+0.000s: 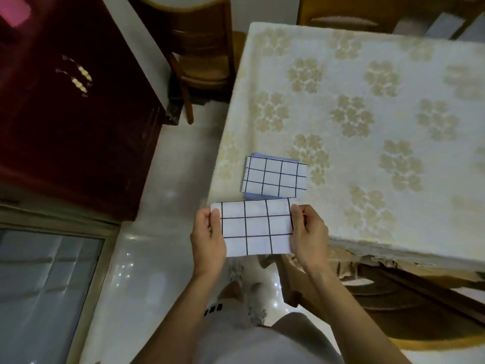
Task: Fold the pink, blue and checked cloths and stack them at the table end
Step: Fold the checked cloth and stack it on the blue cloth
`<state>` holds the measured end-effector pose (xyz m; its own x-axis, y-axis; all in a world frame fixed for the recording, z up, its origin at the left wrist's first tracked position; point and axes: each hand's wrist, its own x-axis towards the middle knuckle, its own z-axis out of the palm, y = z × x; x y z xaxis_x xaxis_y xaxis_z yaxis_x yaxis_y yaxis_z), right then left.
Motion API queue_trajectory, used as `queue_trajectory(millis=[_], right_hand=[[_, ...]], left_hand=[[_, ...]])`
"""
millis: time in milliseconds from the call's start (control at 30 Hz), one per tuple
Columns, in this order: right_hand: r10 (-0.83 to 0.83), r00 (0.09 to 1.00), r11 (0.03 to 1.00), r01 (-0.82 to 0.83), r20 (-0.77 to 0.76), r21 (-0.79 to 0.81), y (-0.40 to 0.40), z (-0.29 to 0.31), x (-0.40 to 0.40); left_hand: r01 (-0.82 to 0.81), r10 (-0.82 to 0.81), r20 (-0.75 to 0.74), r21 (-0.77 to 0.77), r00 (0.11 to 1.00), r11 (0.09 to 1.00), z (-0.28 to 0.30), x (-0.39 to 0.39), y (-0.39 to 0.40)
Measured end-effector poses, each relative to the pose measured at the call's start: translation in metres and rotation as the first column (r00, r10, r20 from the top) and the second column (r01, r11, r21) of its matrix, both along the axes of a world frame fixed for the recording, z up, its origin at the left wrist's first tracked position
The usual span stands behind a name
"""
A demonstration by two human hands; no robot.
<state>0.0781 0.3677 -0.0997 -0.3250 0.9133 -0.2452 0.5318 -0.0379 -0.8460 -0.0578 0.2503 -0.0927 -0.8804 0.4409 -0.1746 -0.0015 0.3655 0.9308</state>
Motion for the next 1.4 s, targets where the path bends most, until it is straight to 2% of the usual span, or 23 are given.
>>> queue_trajectory(millis=[267, 500, 733, 1000, 1267, 1400], right_hand=[[-0.2, 0.977, 0.98, 0.197, 0.079, 0.04, 0.052, -0.009, -0.018], [-0.248, 0.962, 0.969, 0.246, 0.113, 0.038, 0.076, -0.022, -0.02], [-0.206, 0.968, 0.978, 0.2, 0.142, 0.053, 0.104, -0.036, -0.021], [-0.111, 0.973, 0.992, 0.095, 0.203, 0.086, 0.129, -0.071, -0.03], [-0.039, 0.936, 0.995, 0.004, 0.349, 0.101, 0.141, -0.094, -0.043], [-0.036, 0.871, 0.992, -0.027, 0.491, 0.121, 0.143, -0.104, -0.044]], left_hand=[[0.227, -0.227, 0.021, 0.001, 0.974, 0.974, -0.032, -0.048, 0.077], [0.339, -0.34, 0.024, 0.007, 0.94, 0.941, -0.041, -0.06, 0.117], [0.324, -0.321, 0.064, -0.036, 0.945, 0.945, -0.051, -0.058, 0.14], [0.273, -0.273, 0.019, -0.099, 0.962, 0.957, -0.069, -0.062, 0.157], [0.227, -0.258, -0.114, -0.233, 0.959, 0.946, -0.104, -0.077, 0.161], [0.214, -0.259, -0.133, -0.284, 0.957, 0.935, -0.118, -0.085, 0.167]])
